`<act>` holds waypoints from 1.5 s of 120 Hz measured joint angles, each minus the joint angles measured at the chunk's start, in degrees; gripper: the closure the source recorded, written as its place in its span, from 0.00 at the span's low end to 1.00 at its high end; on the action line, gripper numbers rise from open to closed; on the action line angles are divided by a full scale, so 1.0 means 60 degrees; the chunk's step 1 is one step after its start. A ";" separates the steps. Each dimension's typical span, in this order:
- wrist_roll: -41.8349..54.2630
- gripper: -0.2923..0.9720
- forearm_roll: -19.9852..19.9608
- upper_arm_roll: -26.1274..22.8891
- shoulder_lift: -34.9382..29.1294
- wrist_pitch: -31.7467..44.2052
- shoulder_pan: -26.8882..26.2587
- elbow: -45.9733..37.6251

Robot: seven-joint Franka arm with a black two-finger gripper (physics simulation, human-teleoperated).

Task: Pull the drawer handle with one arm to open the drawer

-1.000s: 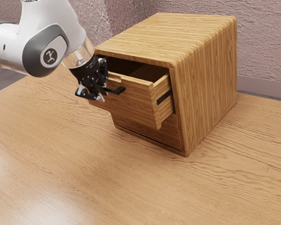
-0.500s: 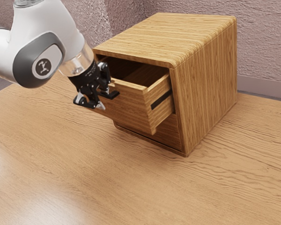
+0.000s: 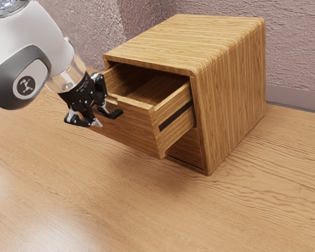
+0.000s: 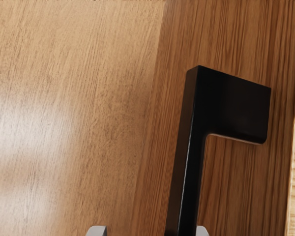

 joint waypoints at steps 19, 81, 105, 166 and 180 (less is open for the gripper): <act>0.0020 0.66 -0.0012 -0.0003 -0.0653 0.0077 0.0015 -0.0676; 0.0046 0.66 -0.0041 -0.0001 -0.2161 0.0293 0.0187 -0.2101; 0.0055 0.66 -0.0163 -0.0001 -0.2677 0.0377 0.0310 -0.2562; 0.0041 0.67 -0.0214 -0.0001 -0.3618 0.0433 0.0331 -0.3306; 0.0038 0.67 -0.0208 0.0012 -0.3762 0.0435 0.0330 -0.3424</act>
